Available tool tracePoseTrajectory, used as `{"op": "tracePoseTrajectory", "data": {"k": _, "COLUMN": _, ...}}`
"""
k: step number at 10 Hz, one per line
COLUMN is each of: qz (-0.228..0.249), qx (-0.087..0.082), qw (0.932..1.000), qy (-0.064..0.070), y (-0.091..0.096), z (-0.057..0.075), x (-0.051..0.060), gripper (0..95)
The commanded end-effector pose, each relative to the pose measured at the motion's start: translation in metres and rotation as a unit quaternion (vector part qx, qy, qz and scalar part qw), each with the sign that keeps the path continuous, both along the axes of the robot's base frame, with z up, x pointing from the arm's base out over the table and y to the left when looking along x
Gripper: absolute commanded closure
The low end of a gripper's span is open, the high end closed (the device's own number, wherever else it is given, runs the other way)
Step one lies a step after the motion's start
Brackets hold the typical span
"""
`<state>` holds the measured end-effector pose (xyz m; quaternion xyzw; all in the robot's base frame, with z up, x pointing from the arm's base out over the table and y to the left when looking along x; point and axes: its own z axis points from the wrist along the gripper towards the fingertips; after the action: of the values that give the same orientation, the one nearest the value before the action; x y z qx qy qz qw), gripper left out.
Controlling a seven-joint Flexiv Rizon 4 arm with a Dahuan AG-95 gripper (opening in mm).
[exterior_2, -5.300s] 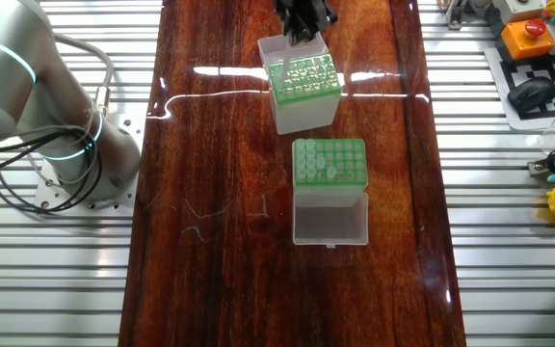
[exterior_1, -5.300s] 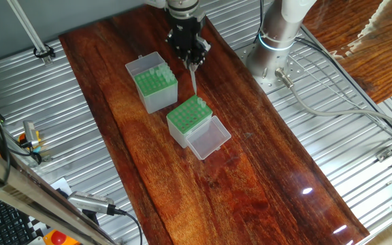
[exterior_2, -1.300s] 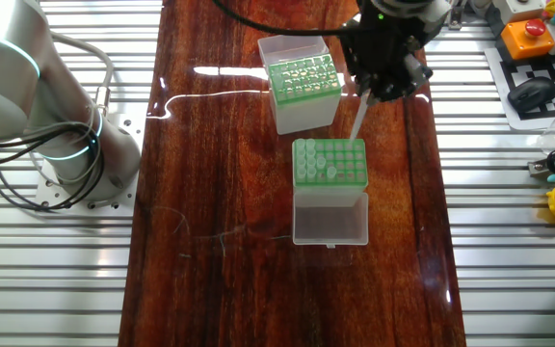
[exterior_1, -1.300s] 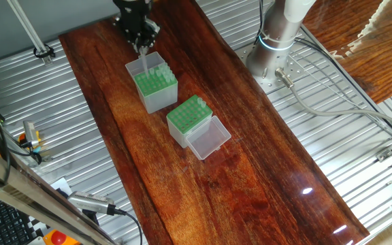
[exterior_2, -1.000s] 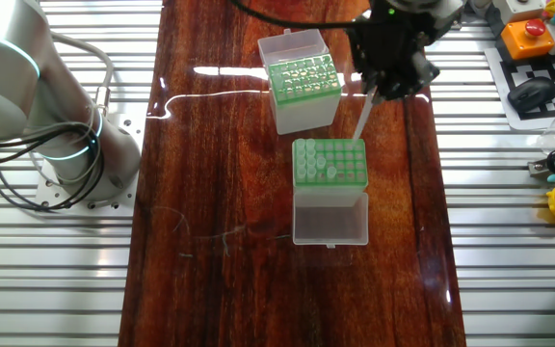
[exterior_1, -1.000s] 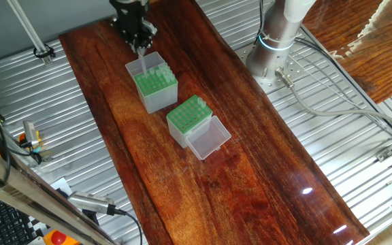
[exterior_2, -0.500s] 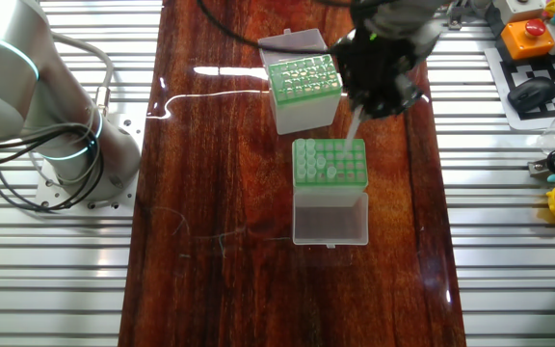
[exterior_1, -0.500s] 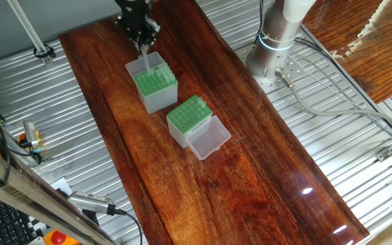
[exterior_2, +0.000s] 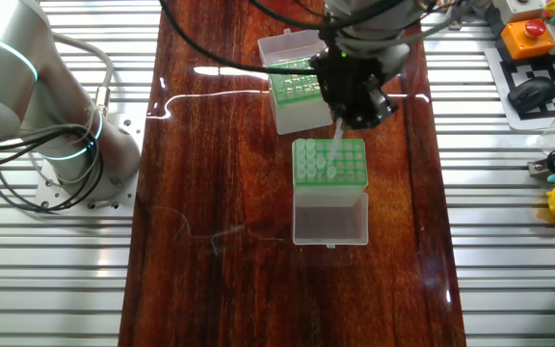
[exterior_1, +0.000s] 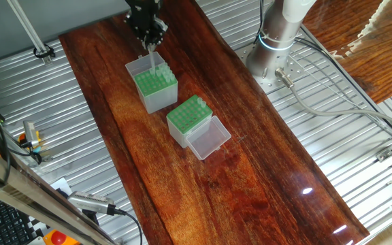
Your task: Transfer all large pipette tips from one holder to another
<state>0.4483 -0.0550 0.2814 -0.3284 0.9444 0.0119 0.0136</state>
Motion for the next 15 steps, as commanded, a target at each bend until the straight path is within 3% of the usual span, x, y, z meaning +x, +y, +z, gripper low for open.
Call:
{"op": "tracePoseTrajectory", "data": {"k": 1, "qz": 0.001, "qx": -0.001, "qw": 1.0, "qy": -0.005, "y": 0.0, "z": -0.002, "x": -0.003, "gripper": 95.0}}
{"op": "tracePoseTrajectory", "data": {"k": 8, "qz": 0.014, "qx": 0.008, "qw": 0.9997, "qy": -0.019, "y": 0.003, "z": -0.023, "x": 0.0, "gripper": 95.0}}
{"op": "tracePoseTrajectory", "data": {"k": 10, "qz": 0.016, "qx": 0.012, "qw": 0.9996, "qy": -0.02, "y": 0.003, "z": -0.027, "x": 0.0, "gripper": 57.0}}
{"op": "tracePoseTrajectory", "data": {"k": 14, "qz": 0.014, "qx": 0.01, "qw": 0.9996, "qy": -0.021, "y": 0.003, "z": -0.026, "x": 0.001, "gripper": 57.0}}
{"op": "tracePoseTrajectory", "data": {"k": 15, "qz": 0.01, "qx": 0.008, "qw": 0.9997, "qy": -0.02, "y": 0.003, "z": -0.022, "x": 0.001, "gripper": 76.0}}
